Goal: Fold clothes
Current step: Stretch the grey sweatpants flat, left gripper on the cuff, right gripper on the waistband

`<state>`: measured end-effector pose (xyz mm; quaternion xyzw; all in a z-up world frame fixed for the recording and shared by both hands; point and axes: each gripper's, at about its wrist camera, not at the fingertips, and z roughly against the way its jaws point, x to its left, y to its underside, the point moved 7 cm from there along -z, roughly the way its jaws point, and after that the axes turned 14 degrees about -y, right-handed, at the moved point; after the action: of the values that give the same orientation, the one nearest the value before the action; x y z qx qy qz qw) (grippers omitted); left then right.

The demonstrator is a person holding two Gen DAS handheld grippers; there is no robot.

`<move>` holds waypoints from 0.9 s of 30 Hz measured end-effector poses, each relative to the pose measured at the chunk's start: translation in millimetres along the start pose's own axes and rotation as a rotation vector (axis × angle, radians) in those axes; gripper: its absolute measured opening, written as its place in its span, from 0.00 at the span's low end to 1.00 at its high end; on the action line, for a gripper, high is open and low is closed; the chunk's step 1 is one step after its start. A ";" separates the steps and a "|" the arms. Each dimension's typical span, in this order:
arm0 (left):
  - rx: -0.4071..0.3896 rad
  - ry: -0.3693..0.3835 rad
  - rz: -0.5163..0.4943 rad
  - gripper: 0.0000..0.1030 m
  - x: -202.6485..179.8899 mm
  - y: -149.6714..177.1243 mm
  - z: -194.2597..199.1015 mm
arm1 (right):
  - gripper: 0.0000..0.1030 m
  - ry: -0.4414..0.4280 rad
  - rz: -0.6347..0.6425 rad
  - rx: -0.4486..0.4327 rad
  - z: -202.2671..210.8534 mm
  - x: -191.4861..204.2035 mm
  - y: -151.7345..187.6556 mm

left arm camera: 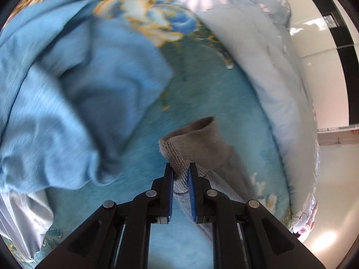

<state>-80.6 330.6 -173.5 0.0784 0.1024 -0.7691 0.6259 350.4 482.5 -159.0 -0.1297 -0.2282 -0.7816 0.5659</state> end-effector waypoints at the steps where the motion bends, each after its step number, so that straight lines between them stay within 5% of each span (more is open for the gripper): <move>1: 0.002 0.000 0.004 0.13 1.0 -0.3 -1.0 | 0.02 -0.005 -0.015 0.004 -4.2 -1.0 0.6; 8: 0.020 0.026 -0.030 0.15 -16.0 -6.8 2.6 | 0.05 0.007 -0.007 -0.010 5.8 -0.5 -5.1; 13: 0.039 0.045 -0.081 0.34 -15.8 0.2 22.1 | 0.05 0.017 0.011 -0.051 28.4 4.1 -10.3; 19: -0.064 -0.033 -0.284 0.45 -27.0 -11.5 58.5 | 0.25 0.037 -0.005 -0.143 71.4 -2.4 -16.0; 27: 0.005 -0.124 -0.504 0.46 -68.0 -33.2 2.5 | 0.28 0.103 -0.109 -0.177 83.9 -39.1 -17.2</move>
<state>-99.2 400.8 -152.2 0.0046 0.0783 -0.9044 0.4195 342.3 561.4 -108.3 -0.1263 -0.1356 -0.8339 0.5199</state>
